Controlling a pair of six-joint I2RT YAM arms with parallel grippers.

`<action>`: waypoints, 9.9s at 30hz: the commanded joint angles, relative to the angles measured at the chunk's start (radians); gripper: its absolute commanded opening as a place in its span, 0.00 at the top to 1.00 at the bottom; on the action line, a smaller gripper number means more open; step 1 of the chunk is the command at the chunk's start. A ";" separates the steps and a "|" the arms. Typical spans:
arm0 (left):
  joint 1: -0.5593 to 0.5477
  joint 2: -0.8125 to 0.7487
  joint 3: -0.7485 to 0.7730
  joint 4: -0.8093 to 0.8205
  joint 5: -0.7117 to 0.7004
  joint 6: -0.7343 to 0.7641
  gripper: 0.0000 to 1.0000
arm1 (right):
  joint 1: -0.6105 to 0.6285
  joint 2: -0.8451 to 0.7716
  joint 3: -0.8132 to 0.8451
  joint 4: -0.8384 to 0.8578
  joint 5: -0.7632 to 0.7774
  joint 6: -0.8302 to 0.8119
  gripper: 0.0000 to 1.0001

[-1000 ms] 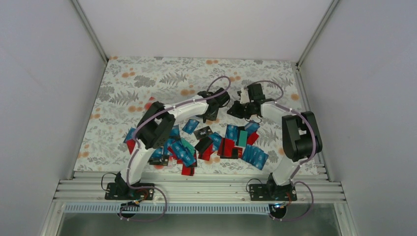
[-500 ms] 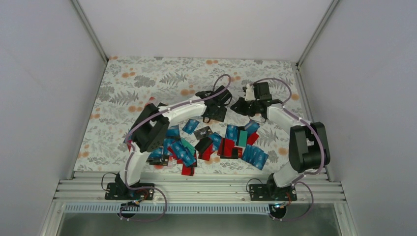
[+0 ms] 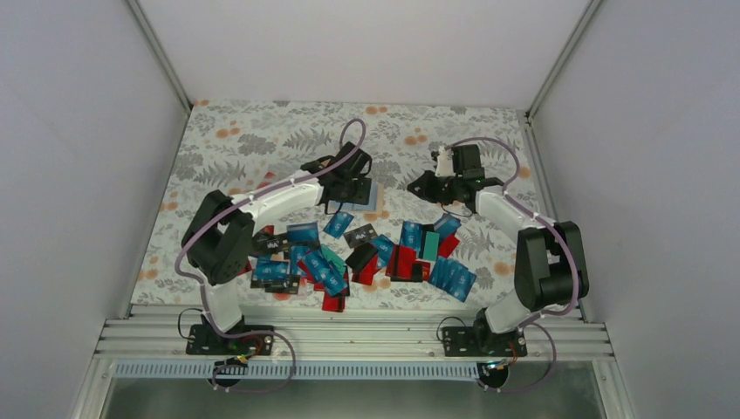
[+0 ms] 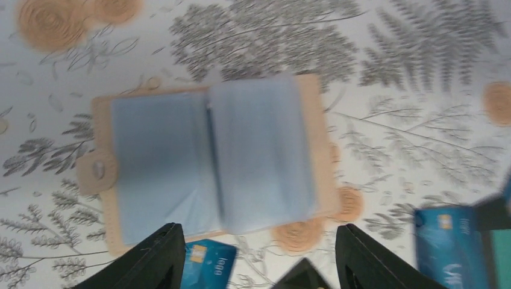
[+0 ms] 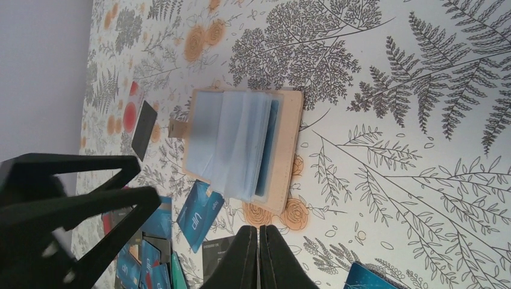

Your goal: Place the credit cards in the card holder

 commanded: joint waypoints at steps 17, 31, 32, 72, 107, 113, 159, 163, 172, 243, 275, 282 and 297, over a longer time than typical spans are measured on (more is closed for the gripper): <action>0.044 0.201 0.054 0.104 0.050 0.043 0.56 | 0.014 0.036 -0.016 0.022 -0.009 -0.024 0.96; 0.012 0.248 0.130 0.064 0.031 0.059 0.45 | 0.013 0.054 -0.015 0.026 -0.012 -0.037 0.96; 0.011 0.250 0.133 0.064 0.030 0.058 0.45 | 0.013 0.053 -0.015 0.025 -0.011 -0.037 0.96; 0.099 0.094 -0.014 -0.027 -0.164 -0.055 0.83 | 0.016 0.058 -0.009 0.013 -0.022 -0.018 0.96; 0.024 -0.214 -0.521 0.190 0.323 -0.092 0.34 | 0.247 0.308 0.082 -0.044 -0.147 -0.129 0.84; 0.024 -0.207 -0.593 0.296 0.393 -0.191 0.31 | 0.253 0.342 0.080 -0.035 -0.129 -0.136 0.86; 0.027 -0.255 -0.823 0.802 0.464 -0.505 0.47 | 0.273 0.365 -0.043 0.019 -0.108 -0.129 0.95; 0.028 -0.270 -0.846 0.835 0.450 -0.527 0.51 | 0.273 0.359 -0.050 0.021 -0.110 -0.130 0.95; 0.030 -0.299 -0.901 0.961 0.447 -0.575 0.57 | 0.273 0.352 -0.053 0.016 -0.107 -0.134 0.95; 0.035 -0.445 -0.619 0.855 0.346 -0.572 0.98 | 0.211 -0.368 -0.332 0.451 -0.038 0.599 0.56; 0.035 -0.481 -0.646 0.964 0.436 -0.619 0.98 | 0.206 -0.228 -0.248 0.638 -0.091 0.664 0.72; 0.035 -0.474 -0.649 0.965 0.439 -0.623 0.98 | 0.202 -0.233 -0.250 0.666 -0.094 0.659 0.83; 0.035 -0.458 -0.657 0.960 0.454 -0.628 0.91 | 0.197 -0.234 -0.241 0.713 -0.117 0.604 0.96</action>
